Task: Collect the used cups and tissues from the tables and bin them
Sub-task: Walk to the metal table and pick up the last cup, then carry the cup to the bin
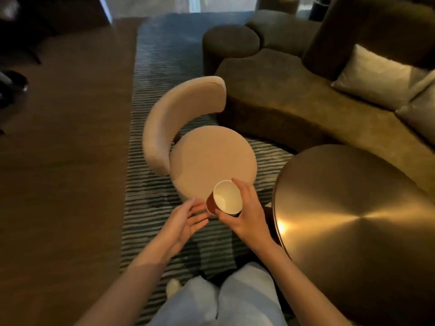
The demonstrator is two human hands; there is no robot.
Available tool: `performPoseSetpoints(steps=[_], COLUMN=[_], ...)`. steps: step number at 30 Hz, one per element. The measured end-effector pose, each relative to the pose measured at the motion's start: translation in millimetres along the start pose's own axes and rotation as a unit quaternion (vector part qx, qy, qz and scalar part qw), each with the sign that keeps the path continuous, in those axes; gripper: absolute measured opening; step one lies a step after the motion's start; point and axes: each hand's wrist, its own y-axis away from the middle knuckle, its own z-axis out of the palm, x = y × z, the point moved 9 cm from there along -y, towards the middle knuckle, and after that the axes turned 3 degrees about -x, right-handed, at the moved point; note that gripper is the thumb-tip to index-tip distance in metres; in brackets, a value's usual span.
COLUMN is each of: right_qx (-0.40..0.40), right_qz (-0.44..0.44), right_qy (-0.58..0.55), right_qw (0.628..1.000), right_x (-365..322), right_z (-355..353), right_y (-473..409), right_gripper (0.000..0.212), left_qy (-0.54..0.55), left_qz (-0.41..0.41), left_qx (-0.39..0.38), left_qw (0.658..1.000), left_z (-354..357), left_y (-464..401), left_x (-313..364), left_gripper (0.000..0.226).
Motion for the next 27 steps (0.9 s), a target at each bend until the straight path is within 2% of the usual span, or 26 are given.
performPoseSetpoints(steps=[8, 12, 17, 21, 27], right_qx=[-0.079, -0.153, -0.247, -0.271, -0.252], right_qz=[-0.141, -0.178, -0.201, -0.222, -0.214], right_qy=[0.012, 0.012, 0.004, -0.011, -0.055], right_qw=[0.987, 0.972, 0.948, 0.937, 0.942], right_x=[-136, -177, -218, -249, -309], right_z=[150, 206, 280, 344, 415], right_y=[-6, -35, -89, -158, -307], right_gripper=[0.074, 0.073, 0.079, 0.081, 0.081], left_qy=[0.232, 0.297, 0.372, 0.389, 0.359], left_qz=[0.041, 0.059, 0.067, 0.075, 0.084], left_qx=[0.056, 0.063, 0.115, 0.145, 0.159], left_qw=[0.970, 0.951, 0.919, 0.907, 0.916], left_z=[-170, -223, -293, -353, -439], left_y=[77, 83, 74, 48, -10], left_x=[14, 27, 59, 113, 255], left_gripper=[0.033, 0.032, 0.034, 0.029, 0.028])
